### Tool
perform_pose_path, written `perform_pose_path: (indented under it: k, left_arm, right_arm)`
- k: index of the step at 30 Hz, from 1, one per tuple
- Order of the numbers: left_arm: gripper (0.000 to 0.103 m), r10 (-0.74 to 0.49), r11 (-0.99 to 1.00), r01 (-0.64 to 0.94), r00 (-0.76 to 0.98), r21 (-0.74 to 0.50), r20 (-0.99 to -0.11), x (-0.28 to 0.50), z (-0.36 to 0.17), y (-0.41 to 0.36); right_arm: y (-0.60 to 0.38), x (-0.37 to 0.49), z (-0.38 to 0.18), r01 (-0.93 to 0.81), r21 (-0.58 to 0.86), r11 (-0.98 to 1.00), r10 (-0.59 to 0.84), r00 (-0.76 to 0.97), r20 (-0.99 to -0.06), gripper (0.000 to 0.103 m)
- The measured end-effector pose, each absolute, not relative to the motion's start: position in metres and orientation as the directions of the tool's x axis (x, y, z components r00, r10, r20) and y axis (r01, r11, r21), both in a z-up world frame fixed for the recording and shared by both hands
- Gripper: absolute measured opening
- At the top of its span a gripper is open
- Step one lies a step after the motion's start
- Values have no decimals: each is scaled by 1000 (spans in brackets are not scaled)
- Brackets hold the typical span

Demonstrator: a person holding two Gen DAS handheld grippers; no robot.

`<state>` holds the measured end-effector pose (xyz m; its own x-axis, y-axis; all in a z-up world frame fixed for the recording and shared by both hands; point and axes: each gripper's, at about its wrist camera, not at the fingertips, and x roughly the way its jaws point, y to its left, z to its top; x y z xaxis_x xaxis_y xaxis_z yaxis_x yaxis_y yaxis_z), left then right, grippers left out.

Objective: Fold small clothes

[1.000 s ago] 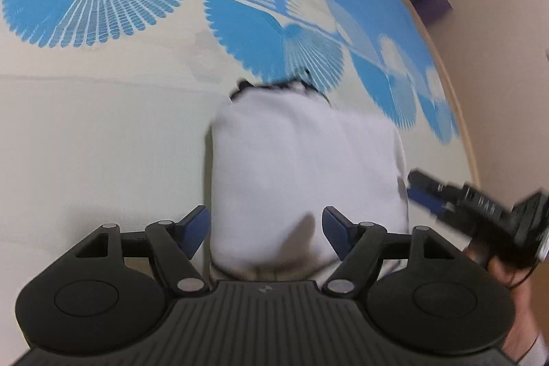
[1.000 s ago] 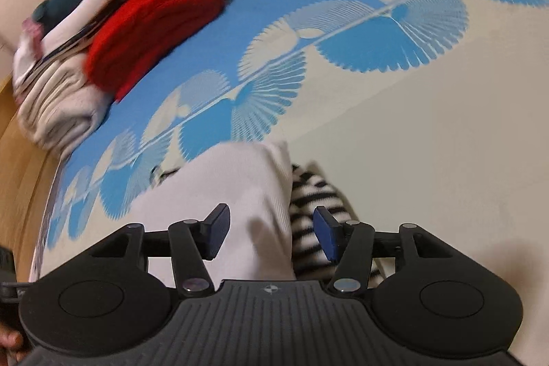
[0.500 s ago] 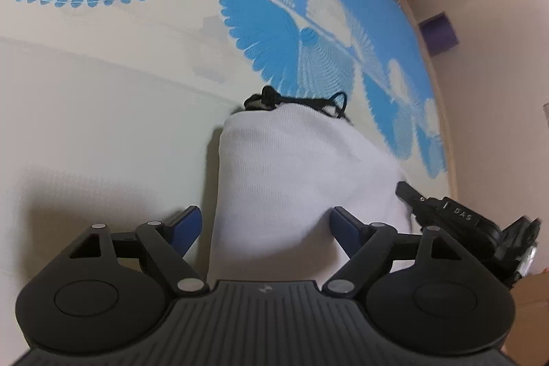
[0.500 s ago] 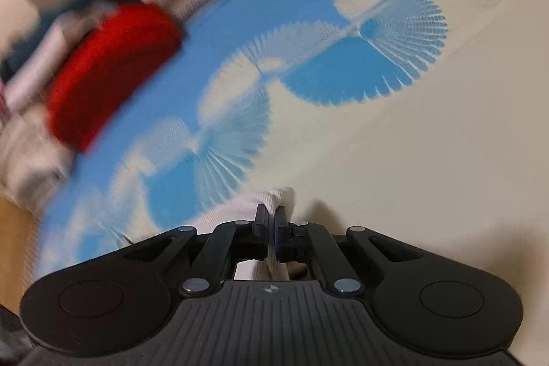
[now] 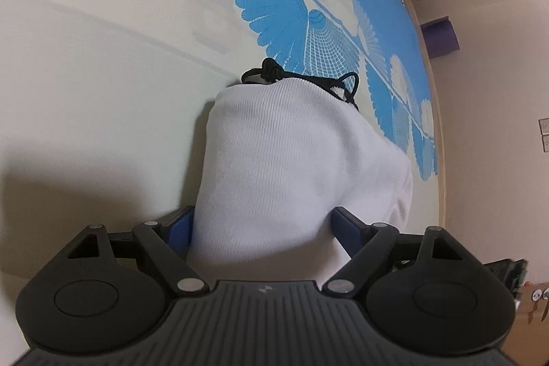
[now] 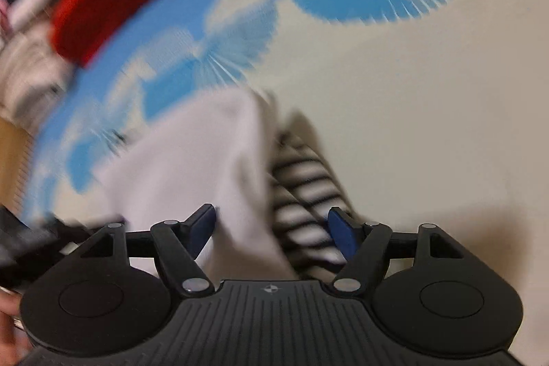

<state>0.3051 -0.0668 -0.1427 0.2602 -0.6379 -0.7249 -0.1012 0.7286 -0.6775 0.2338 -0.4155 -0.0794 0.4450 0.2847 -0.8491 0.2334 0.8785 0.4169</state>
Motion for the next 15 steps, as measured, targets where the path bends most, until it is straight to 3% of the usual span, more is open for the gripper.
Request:
perform_pose_path:
  k: [1,2,3,4,6,11,13,14,15]
  left_arm:
    - [81,-633,734,-89,269,-674,-726,305,-140,-68]
    - [72,-624,744,-73,278,-664,-730,304,-137,-70]
    - [57,-617,753,-53,286,-655,-733,303,-132,-71]
    - [50,-616,759,-27,295,-651,-730,303,-125,-71]
    - [40,-612,772,57,335,-633,-716,302,-105,-70]
    - [40,-560,806,157,515,-571,-649,305,-51,-36]
    - [49,-516,827,139,573,-545,-637,309,-39,-16]
    - [61,-467,850,109,608,-515,-642,310,-34,-4]
    - [66,-403,880,77,641,-468,-653,308,-30,4]
  right_arm:
    - [-414,234,-85,241,416,877,286,435,-854,73]
    - [-414,234,-88,250,425,870,292,435,-852,71]
    - [-415,236,-88,252,433,865,298,437,-849,55]
    - [-413,237,-87,245,453,857,316,444,-839,30]
    - [-407,239,-82,238,482,843,337,464,-819,21]
    - [-381,249,-63,187,552,813,369,568,-735,16]
    - [-367,255,-54,141,605,783,402,628,-666,16]
    - [-358,259,-49,114,619,777,411,653,-636,16]
    - [-348,263,-46,87,622,778,416,670,-615,16]
